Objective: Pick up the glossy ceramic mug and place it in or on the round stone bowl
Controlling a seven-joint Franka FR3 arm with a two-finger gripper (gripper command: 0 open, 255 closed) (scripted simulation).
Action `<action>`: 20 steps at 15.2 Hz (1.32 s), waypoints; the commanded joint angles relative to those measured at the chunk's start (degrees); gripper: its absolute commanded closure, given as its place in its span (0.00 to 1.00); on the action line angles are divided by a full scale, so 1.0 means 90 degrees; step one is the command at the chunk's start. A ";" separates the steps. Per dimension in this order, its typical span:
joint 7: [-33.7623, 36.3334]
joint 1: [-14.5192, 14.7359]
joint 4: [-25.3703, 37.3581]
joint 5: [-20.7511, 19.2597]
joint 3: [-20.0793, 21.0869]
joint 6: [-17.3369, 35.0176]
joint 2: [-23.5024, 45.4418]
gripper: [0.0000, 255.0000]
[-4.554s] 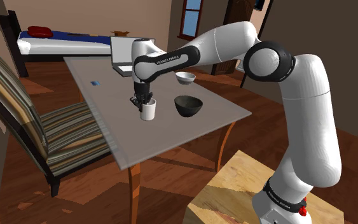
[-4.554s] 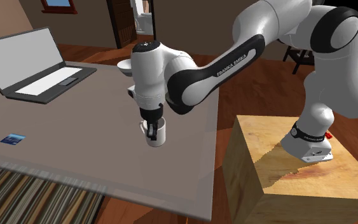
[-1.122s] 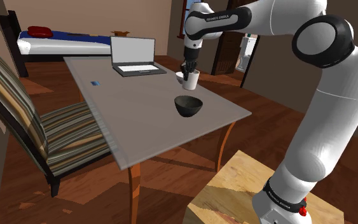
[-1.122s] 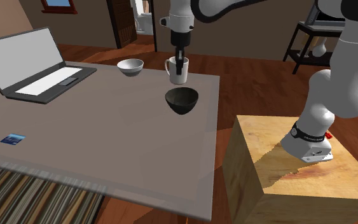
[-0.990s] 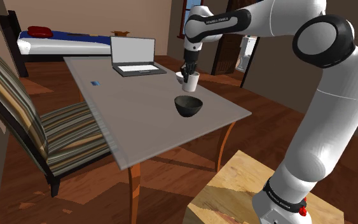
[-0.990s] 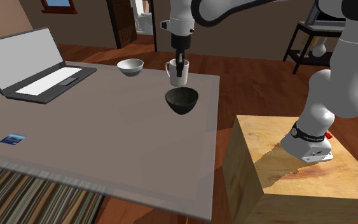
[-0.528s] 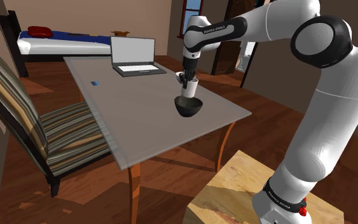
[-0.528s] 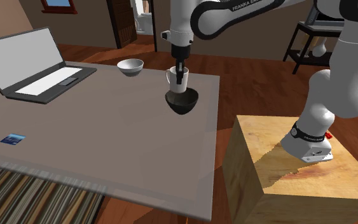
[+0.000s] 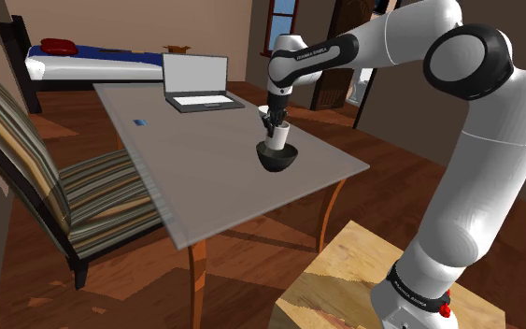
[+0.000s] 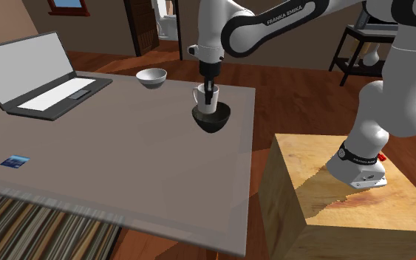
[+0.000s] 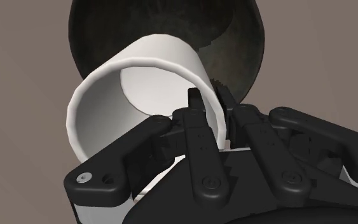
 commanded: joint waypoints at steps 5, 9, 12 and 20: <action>0.0003 0.0001 -0.0006 -0.0001 0.0001 0.0011 0.0000 0.00; 0.0002 0.0001 -0.0006 -0.0001 0.0001 0.0011 0.0000 0.00; -0.0007 0.0011 0.0261 0.0013 0.0010 -0.0381 -0.0124 0.00; -0.0014 0.0021 0.0533 0.0023 0.0018 -0.0739 -0.0209 0.00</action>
